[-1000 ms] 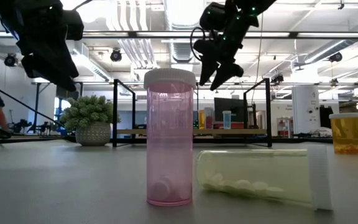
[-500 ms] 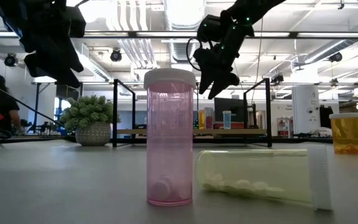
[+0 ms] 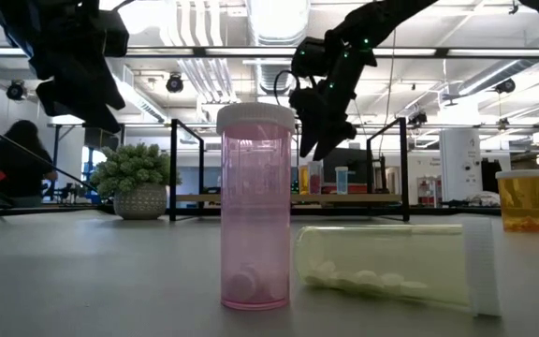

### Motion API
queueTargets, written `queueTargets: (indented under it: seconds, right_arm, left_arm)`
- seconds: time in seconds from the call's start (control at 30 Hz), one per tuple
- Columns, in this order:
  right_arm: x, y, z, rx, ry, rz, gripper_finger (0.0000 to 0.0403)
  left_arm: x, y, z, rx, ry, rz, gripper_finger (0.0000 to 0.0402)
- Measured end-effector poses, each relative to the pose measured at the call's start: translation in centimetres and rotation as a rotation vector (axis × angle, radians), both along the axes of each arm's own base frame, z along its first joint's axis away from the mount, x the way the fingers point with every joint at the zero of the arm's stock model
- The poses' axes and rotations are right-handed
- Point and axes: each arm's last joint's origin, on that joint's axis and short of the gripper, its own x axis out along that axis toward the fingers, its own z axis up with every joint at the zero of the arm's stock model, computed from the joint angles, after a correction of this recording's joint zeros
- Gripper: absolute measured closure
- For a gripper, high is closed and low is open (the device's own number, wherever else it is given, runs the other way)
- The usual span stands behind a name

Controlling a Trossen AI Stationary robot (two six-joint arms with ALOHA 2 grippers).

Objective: Pick and place medicine bottles onto shelf by color
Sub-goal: Put the top blue pill bottle on the shelf aligned with the other blue pill bottle

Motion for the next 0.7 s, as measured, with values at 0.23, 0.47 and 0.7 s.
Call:
queueTargets:
  seconds: [0.23,0.47,0.7]
  right_arm:
    - [0.2,-0.1,-0.4,0.008,0.008,-0.006,0.0176]
    - [0.7,-0.3,-2.5,0.038,0.060,-0.007,0.0179]
    - [0.8,-0.3,-2.8,0.041,0.068,-0.004,0.0188]
  left_arm:
    - [0.0,0.0,0.0,0.004,0.002,-0.003,0.0169]
    - [0.0,0.0,0.0,0.005,0.003,-0.004,0.0169]
    - [0.0,0.0,0.0,0.005,0.003,-0.004,0.0169]
